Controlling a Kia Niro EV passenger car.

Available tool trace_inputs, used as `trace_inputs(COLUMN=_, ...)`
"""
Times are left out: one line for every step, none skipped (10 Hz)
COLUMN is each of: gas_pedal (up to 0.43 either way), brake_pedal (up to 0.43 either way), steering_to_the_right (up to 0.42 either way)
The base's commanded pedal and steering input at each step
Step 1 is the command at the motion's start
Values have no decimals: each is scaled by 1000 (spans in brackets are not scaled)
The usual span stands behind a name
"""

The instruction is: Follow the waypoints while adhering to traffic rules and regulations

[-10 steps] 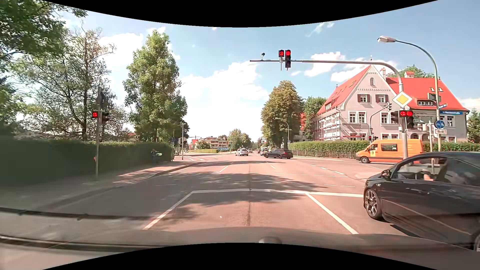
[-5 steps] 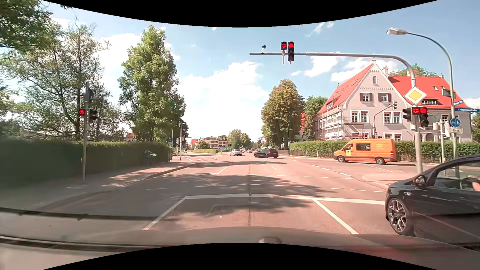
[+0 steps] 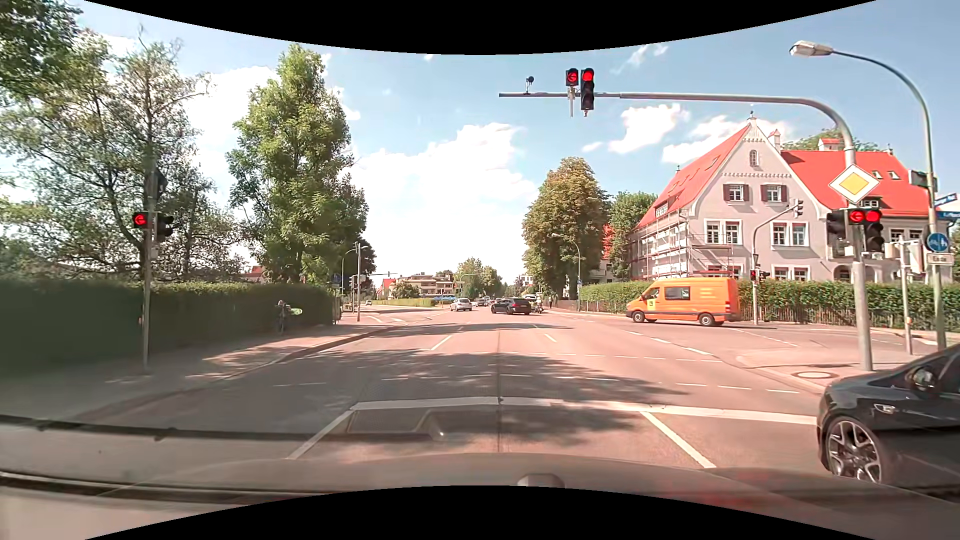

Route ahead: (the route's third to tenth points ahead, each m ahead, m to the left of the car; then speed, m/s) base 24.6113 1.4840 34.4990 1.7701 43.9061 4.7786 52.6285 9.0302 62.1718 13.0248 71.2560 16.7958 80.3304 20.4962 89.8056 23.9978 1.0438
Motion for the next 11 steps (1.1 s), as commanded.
trace_inputs(gas_pedal=0, brake_pedal=128, steering_to_the_right=1)
trace_inputs(gas_pedal=0, brake_pedal=122, steering_to_the_right=1)
trace_inputs(gas_pedal=0, brake_pedal=122, steering_to_the_right=1)
trace_inputs(gas_pedal=0, brake_pedal=122, steering_to_the_right=1)
trace_inputs(gas_pedal=0, brake_pedal=128, steering_to_the_right=1)
trace_inputs(gas_pedal=0, brake_pedal=128, steering_to_the_right=1)
trace_inputs(gas_pedal=0, brake_pedal=128, steering_to_the_right=1)
trace_inputs(gas_pedal=0, brake_pedal=140, steering_to_the_right=1)
trace_inputs(gas_pedal=0, brake_pedal=165, steering_to_the_right=1)
trace_inputs(gas_pedal=0, brake_pedal=183, steering_to_the_right=0)
trace_inputs(gas_pedal=0, brake_pedal=183, steering_to_the_right=0)
